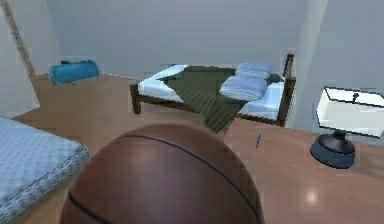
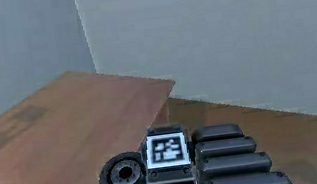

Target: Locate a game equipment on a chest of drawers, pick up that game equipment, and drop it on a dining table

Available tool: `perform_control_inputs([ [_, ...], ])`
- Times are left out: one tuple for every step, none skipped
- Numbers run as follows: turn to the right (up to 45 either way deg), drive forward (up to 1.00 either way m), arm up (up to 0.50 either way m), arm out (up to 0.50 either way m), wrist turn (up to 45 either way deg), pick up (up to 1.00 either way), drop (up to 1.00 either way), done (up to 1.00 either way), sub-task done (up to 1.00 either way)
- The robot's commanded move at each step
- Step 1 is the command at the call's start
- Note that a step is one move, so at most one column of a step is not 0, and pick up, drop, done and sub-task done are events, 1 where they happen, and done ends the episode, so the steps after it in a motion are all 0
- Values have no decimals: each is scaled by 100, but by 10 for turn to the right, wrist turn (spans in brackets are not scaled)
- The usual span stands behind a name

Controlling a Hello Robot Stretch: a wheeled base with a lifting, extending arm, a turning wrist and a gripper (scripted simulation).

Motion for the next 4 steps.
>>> perform_control_inputs([
  [-450, 0, 0, 0, 0, 0, 0, 0, 0],
  [-30, 0, 0, 0, 0, 0, 0, 0, 0],
  [0, 25, 0, 0, 0, 0, 0, 0, 0],
  [450, 0, 0, 0, 0, 0, 0, 0, 0],
])
